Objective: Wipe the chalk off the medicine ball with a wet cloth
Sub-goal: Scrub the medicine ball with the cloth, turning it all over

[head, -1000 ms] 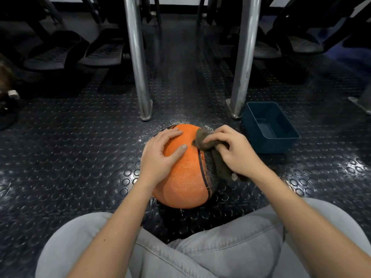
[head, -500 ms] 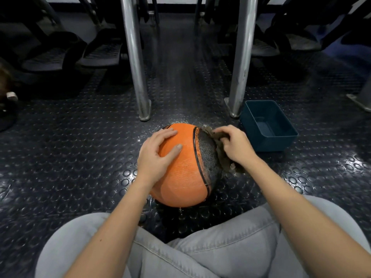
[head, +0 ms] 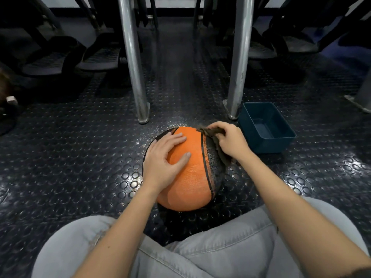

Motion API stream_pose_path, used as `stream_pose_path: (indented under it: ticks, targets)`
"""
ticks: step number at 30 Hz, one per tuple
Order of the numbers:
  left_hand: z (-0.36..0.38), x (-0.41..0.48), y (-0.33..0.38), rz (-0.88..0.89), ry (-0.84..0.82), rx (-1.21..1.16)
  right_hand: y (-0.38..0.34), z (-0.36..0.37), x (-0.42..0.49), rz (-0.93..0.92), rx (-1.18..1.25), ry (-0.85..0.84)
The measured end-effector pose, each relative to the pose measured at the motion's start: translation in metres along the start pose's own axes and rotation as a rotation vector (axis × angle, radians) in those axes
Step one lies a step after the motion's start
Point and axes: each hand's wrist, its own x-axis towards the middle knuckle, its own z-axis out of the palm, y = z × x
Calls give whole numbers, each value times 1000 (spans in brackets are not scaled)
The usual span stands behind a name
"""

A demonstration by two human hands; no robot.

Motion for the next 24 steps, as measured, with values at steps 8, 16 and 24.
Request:
stream_pose_path:
  ticks: [8,16,24]
  targets:
    - [-8,-2,-6,9,-3,-44,-19,2,3,-169,-12,-104]
    - [-9,-1,-6,-13,-17,-43,-45,6,0,-158,105,-125]
    - [-8,1,-3,-6,-44,-65,16,9,4,290,53,-115]
